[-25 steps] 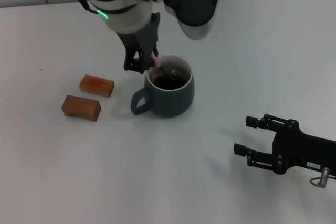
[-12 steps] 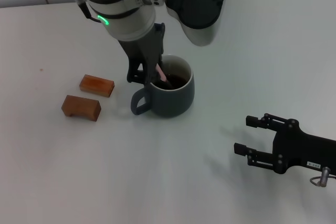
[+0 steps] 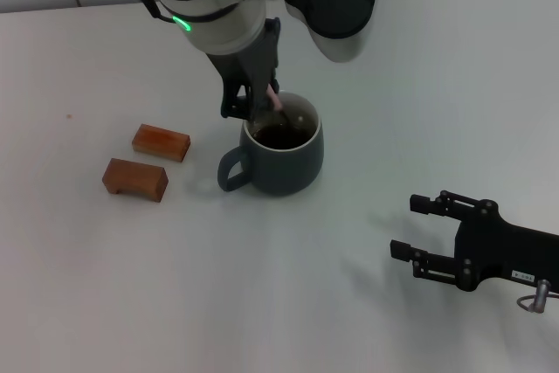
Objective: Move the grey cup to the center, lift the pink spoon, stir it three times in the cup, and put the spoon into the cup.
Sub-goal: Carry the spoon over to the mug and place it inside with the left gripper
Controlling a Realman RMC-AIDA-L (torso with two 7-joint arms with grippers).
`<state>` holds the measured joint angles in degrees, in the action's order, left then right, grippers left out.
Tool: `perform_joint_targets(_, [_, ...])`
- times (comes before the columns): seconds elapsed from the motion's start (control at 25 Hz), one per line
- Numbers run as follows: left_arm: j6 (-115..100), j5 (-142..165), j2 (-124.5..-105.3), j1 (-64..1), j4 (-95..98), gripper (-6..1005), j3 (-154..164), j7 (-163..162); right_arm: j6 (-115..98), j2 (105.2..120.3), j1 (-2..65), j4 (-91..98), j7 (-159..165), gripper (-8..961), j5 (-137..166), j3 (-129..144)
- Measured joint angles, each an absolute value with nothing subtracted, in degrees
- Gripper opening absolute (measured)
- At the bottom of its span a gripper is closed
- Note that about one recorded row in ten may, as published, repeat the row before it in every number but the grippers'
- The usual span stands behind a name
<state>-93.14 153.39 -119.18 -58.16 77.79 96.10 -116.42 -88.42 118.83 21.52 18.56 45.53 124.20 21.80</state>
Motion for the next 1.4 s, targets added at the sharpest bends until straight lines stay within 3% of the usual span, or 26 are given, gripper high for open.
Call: perform_joint_targets(1.4, [-95.0,153.8,-119.18,-57.7,76.9,132,97.1,-117.6,-88.4,118.92,21.7,18.5,45.7,752,124.3,21.8])
